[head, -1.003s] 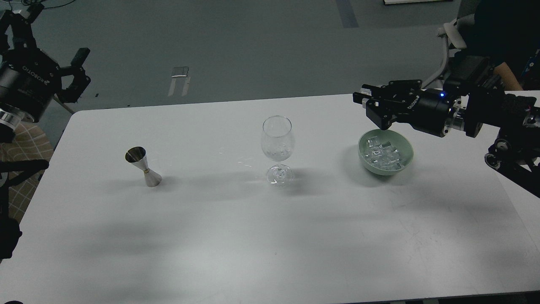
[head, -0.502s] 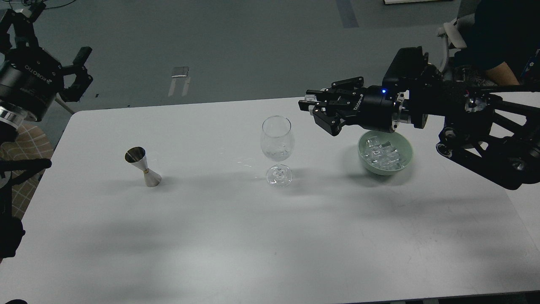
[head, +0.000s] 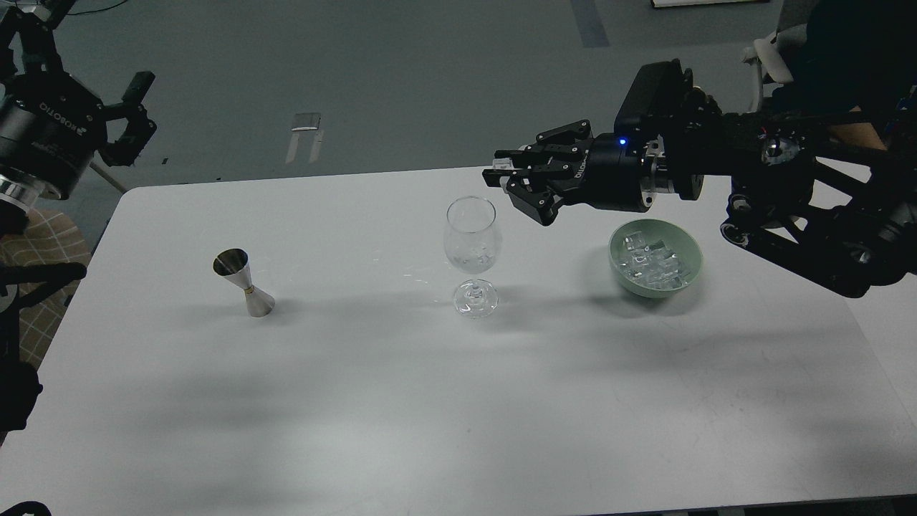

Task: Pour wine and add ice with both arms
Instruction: 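Carry the ice cube with the right gripper to above the wine glass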

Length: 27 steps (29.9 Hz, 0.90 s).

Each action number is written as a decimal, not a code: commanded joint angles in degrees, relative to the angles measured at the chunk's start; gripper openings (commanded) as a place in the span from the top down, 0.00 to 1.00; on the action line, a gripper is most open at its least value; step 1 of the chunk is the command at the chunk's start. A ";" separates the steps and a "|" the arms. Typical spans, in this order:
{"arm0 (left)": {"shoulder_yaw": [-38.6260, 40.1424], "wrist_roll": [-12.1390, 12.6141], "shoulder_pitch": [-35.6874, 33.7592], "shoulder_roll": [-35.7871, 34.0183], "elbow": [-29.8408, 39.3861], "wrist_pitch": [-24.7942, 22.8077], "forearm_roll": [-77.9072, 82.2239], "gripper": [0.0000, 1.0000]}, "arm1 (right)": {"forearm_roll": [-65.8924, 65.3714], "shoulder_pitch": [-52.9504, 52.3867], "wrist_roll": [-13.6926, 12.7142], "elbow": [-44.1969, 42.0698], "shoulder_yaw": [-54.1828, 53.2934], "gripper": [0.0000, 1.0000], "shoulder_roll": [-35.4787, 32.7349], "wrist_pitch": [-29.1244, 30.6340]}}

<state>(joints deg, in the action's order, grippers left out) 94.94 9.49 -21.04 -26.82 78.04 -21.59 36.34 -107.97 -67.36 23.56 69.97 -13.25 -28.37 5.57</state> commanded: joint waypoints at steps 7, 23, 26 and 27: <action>-0.10 0.00 -0.49 -0.07 0.00 -0.03 -0.05 0.02 | 2.41 -6.38 1.75 -0.53 2.09 1.00 1.38 7.52; -0.10 0.00 -0.67 -0.07 0.00 -0.03 -0.05 0.02 | 2.50 -11.48 4.44 -2.55 3.67 1.00 0.94 19.74; -0.10 0.00 -0.67 -0.07 0.00 -0.03 -0.05 0.02 | 2.50 -11.21 4.44 -3.96 3.76 1.00 2.95 19.65; -0.10 0.00 -0.67 -0.07 0.00 -0.03 -0.05 0.02 | 2.50 -11.13 4.44 -4.31 3.76 1.00 3.49 19.65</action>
<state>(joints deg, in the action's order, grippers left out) 94.83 9.49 -21.74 -26.93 78.04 -21.62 36.30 -105.48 -78.84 28.01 66.83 -9.60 -26.60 25.21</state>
